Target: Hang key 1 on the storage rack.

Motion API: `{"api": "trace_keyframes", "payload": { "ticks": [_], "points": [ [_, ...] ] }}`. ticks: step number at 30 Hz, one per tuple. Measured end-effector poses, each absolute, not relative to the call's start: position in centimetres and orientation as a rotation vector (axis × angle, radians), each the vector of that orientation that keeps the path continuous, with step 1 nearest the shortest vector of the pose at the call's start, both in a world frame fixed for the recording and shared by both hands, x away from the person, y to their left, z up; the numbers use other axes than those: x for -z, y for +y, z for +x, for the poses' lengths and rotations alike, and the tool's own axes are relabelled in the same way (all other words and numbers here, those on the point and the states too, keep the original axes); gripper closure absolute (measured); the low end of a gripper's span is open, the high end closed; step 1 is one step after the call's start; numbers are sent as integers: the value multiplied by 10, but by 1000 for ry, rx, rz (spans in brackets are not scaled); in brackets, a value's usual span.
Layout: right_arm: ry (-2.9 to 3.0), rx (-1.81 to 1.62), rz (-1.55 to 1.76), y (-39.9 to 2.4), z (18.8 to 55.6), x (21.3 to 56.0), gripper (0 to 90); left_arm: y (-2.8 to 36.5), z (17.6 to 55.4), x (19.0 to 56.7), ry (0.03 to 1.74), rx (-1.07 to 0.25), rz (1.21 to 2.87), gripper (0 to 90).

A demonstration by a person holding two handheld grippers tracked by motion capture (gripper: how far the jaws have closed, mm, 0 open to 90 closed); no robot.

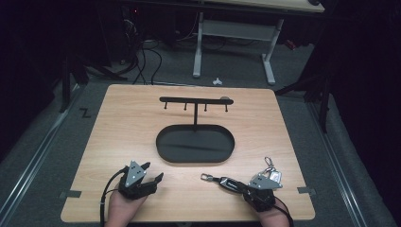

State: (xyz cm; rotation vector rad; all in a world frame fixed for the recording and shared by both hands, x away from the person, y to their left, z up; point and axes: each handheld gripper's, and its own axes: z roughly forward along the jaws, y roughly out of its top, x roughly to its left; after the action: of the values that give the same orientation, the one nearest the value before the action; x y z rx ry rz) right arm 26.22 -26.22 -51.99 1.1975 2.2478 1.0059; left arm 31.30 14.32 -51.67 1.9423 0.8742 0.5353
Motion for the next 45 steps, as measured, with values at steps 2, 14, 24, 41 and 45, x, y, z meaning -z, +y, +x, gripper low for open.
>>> {"api": "trace_keyframes", "payload": {
  "ticks": [2,14,24,41,45],
  "points": [
    [2248,-1006,1194,-263,261,520,887,142,314,516,872,-537,1941,359],
    [2163,-1042,1213,-273,266,510,742,144,313,518,882,-535,1944,317],
    [2231,-883,1266,-271,292,513,598,156,309,517,858,-495,1913,273],
    [2416,-595,1305,-265,309,478,502,158,307,509,920,-478,1887,336],
    [2483,-484,1339,-263,315,474,481,160,308,510,925,-472,1893,306]
  ]
}}
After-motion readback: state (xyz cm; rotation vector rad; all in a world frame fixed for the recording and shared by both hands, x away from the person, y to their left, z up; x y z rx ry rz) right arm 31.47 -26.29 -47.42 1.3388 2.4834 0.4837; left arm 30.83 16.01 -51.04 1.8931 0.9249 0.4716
